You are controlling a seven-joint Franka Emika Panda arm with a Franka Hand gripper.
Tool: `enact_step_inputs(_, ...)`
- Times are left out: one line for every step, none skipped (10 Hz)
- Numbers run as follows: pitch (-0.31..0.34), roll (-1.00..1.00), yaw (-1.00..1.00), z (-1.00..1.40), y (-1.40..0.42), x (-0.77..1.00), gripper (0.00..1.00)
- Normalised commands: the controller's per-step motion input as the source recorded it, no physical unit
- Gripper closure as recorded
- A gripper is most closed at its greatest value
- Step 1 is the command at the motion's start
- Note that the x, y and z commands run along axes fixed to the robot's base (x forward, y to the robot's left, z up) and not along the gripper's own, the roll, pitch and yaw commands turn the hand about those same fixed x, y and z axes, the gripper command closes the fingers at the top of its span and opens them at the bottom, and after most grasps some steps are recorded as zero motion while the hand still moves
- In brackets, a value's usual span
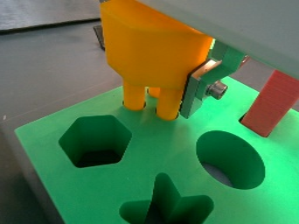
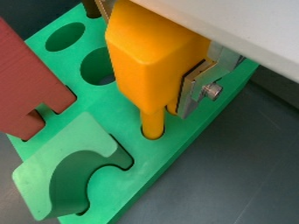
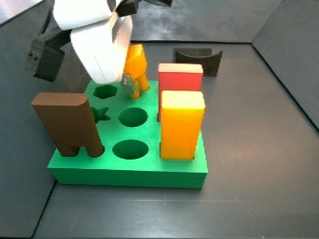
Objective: Pick up the 3 prong object. Move up. Place the 3 prong object on the fixture. Regrasp the 3 prong object. Move to above the board. Insert the 3 prong object.
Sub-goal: Insert the 3 prong object.
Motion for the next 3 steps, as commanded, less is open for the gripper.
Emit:
enact_step_inputs(0.000, -0.01, -0.01, 0.00, 0.00, 0.01, 1.00)
enact_step_inputs(0.000, 0.00, 0.00, -0.04, 0.01, 0.04, 1.00)
enact_step_inputs(0.000, 0.00, 0.00, 0.00, 0.00, 0.00, 1.00)
